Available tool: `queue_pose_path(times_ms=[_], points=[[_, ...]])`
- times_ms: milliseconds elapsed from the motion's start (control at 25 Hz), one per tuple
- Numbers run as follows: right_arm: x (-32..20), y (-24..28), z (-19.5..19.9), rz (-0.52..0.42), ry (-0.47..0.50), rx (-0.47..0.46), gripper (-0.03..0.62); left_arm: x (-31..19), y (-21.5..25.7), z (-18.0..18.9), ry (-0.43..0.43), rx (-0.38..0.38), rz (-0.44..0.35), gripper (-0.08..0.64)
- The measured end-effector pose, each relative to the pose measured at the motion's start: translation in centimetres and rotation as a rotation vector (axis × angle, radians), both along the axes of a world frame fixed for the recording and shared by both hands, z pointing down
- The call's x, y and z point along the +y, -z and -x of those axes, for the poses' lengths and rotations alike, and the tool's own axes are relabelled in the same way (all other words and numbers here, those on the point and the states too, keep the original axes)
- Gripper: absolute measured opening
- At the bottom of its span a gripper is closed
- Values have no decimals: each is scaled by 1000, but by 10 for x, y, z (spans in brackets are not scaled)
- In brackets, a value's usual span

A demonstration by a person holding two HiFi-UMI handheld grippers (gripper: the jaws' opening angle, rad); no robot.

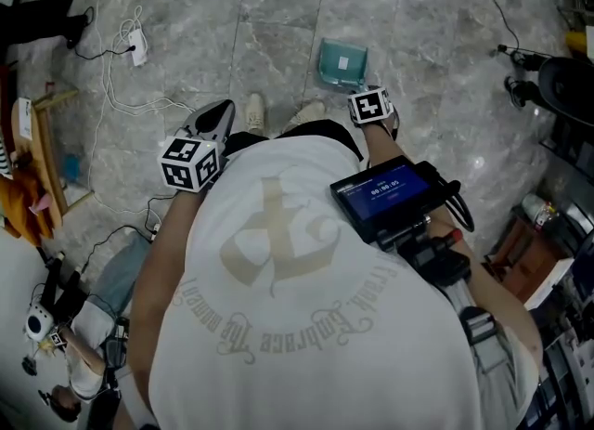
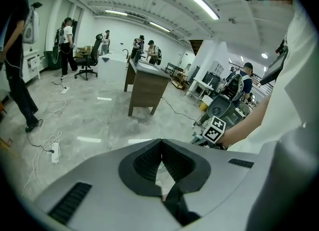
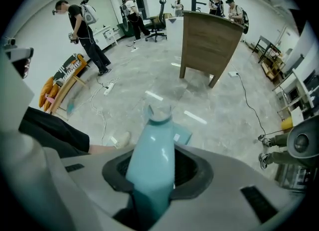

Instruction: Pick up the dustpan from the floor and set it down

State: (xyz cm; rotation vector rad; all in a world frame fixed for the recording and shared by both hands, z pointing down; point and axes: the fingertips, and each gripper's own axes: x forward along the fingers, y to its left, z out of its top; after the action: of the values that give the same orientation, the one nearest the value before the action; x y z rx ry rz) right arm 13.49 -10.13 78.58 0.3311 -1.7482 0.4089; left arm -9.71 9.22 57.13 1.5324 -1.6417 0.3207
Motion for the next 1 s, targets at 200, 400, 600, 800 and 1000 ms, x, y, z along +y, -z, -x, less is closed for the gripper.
queue_pose_path(times_ms=[200, 400, 600, 800, 1000], points=[[-11, 1, -11, -46, -26, 22, 89, -14, -3, 6, -40, 9, -8, 12], [-14, 2, -22, -49, 49, 28, 83, -35, -8, 4, -112, 17, -17, 12], [-8, 6, -24, -65, 61, 19, 81, -64, -17, 8, -194, 38, -30, 12], [-1, 22, -41, -76, 33, -19, 80, -86, -12, -18, -292, 42, -50, 12], [4, 44, -73, -84, -11, -72, 80, -95, -5, -56, -331, 35, -56, 12]])
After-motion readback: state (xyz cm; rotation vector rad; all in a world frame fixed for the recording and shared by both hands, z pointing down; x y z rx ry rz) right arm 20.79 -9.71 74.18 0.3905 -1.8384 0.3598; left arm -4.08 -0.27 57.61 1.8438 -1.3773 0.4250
